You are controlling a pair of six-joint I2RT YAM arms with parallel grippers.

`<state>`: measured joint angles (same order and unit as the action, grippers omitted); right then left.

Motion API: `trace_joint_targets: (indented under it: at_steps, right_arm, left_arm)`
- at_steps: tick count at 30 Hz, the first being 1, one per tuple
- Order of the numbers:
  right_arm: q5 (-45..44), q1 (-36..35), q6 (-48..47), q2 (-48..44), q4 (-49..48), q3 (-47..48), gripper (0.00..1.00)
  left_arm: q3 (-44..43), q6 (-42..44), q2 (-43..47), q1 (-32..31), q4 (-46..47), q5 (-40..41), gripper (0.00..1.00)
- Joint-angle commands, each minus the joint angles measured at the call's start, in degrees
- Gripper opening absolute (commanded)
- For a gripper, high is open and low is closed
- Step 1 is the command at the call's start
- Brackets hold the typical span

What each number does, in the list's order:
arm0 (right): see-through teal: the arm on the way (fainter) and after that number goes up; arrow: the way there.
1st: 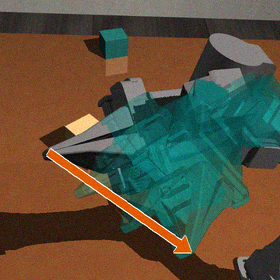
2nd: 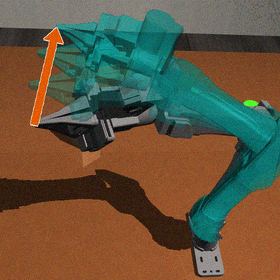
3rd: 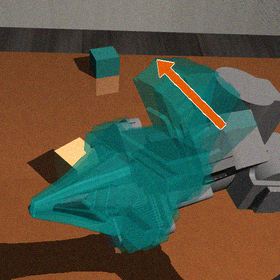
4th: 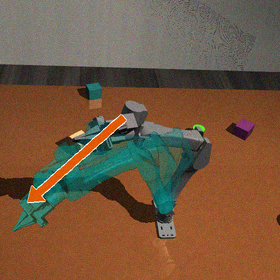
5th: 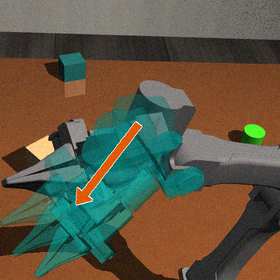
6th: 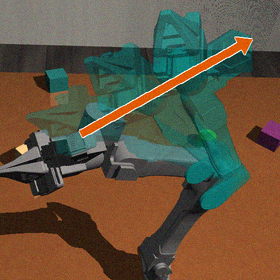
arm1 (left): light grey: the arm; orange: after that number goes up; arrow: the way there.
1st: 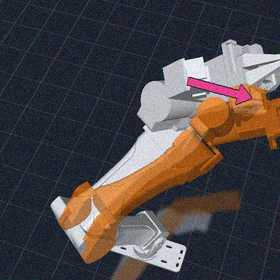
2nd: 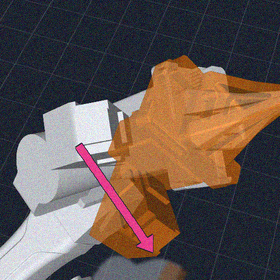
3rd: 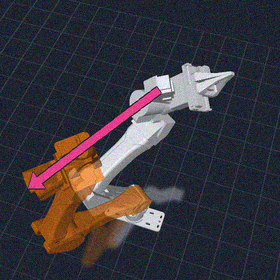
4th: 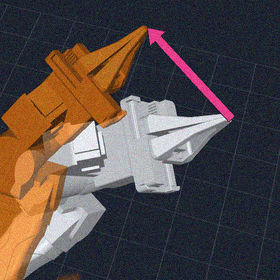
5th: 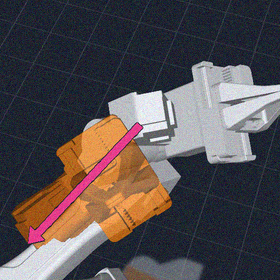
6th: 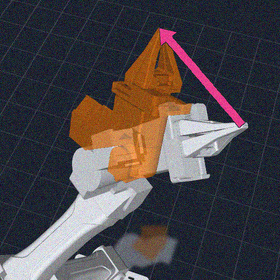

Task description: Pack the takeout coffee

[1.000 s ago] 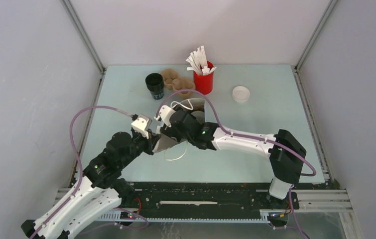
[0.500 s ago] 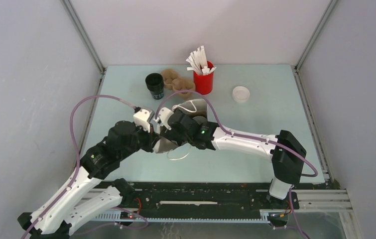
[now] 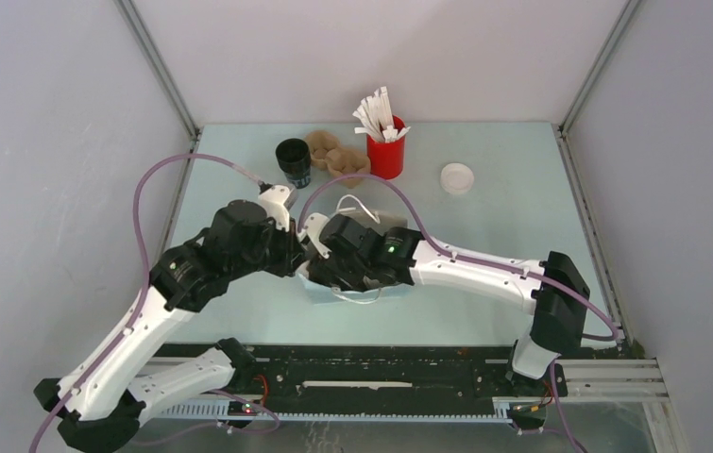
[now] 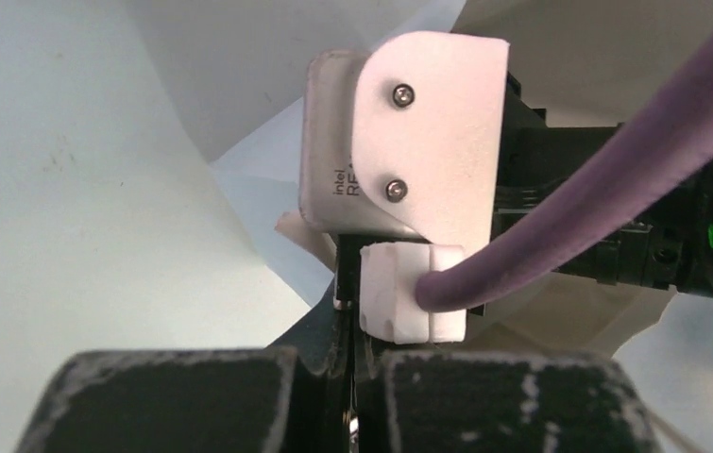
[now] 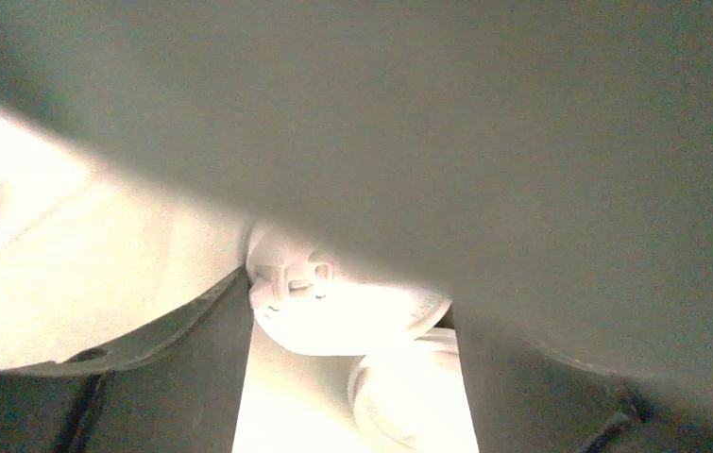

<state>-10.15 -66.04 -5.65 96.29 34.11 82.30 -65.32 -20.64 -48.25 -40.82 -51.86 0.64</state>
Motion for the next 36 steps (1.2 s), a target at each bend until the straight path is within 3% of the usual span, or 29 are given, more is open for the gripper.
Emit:
trace_joint_targets:
  at_steps: [1,9,17,21,28,36]
  right_arm:
    - [3.4,-0.5,2.8,-0.2,5.9,1.6,0.52]
    - [7.1,1.9,1.9,4.4,6.2,4.3,0.52]
    - [9.5,3.9,-0.3,10.2,12.1,9.5,0.53]
    - [11.4,3.8,-1.4,11.0,14.1,9.8,0.54]
    - [11.5,3.6,-1.7,11.8,18.2,8.6,0.59]
    - [10.9,3.2,0.0,15.3,12.8,4.7,0.64]
  left_arm:
    - [-7.1,-2.8,-2.9,-0.1,0.6,4.0,0.00]
    - [-6.3,-3.2,-3.5,-0.2,0.8,6.1,0.07]
    - [-6.2,-3.3,0.2,-0.2,0.6,8.8,0.50]
    - [-6.6,-3.1,3.4,-0.2,-1.3,12.6,0.62]
    - [-8.5,-4.9,7.4,-0.1,-6.9,23.3,0.66]
    - [-8.1,-5.3,8.4,-0.2,-7.6,25.7,0.66]
